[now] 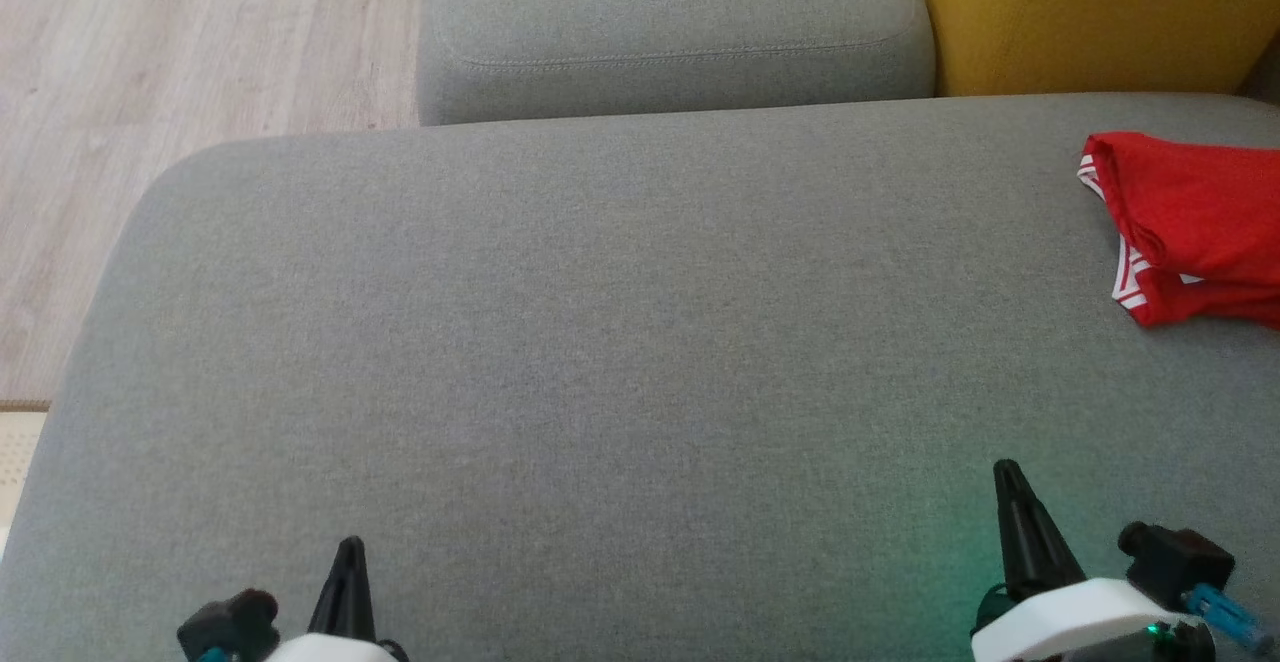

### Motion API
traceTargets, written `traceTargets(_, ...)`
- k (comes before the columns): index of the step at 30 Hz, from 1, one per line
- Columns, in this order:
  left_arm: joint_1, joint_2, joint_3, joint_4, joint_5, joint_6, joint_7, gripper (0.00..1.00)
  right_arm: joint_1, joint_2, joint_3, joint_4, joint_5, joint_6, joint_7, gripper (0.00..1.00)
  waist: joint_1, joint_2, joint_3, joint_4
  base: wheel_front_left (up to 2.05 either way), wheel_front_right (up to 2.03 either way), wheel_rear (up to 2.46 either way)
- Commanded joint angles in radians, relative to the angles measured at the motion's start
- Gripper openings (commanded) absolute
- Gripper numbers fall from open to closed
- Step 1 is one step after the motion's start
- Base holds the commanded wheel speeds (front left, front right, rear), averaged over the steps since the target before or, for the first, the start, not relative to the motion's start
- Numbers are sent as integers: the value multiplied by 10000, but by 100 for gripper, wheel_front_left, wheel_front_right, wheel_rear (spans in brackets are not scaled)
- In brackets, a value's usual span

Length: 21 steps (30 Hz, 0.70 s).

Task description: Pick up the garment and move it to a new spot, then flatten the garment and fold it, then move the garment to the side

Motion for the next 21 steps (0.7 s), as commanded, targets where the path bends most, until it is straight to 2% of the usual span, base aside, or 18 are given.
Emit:
traceTargets(1, -451, 24, 159, -295, -250, -77, 28, 0, -538, -107, -63, -319, 309, -1, 50, 0, 0, 0, 4, 1, 0, 0, 0)
traceTargets(21, -916, 36, 636, -302, -2552, -503, 615, 0, -860, -180, -259, -327, 2789, -3, 415, 0, 0, 0, 86, 14, 0, 0, 0)
